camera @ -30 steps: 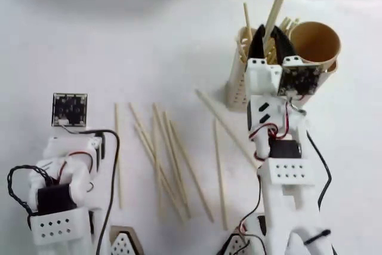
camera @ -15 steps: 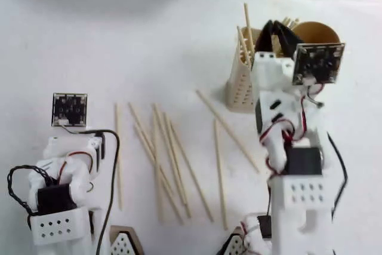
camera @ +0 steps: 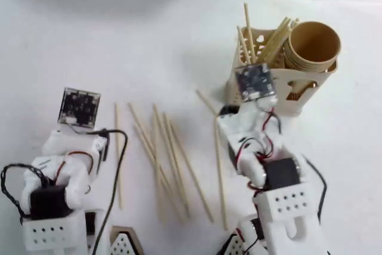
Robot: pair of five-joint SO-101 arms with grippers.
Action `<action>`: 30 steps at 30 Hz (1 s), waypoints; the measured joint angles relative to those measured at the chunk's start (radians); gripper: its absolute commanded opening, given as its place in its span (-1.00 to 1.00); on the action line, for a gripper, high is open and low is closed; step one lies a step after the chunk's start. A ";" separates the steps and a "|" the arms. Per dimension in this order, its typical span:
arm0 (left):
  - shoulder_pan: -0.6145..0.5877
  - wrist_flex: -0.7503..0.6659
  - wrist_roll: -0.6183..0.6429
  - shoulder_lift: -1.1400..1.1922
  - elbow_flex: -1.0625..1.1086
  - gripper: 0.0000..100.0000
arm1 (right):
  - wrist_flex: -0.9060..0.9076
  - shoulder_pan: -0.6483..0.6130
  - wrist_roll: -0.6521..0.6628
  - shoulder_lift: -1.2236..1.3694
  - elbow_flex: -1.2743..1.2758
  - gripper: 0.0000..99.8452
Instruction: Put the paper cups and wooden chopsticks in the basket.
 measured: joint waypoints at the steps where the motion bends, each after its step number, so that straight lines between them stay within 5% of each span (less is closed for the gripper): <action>1: 0.008 0.020 0.000 0.049 -0.032 -0.46 | -0.032 0.002 0.000 0.000 0.044 -0.96; 8: 0.058 0.115 0.048 0.477 -0.261 -0.46 | -0.135 0.000 0.000 -0.003 0.167 -0.96; 19: 0.061 0.049 0.178 1.051 -0.454 -0.46 | -0.143 -0.002 0.000 -0.003 0.195 -0.96; 30: 0.253 0.044 0.635 1.309 -0.621 -0.46 | -0.143 -0.002 0.000 -0.003 0.195 -0.96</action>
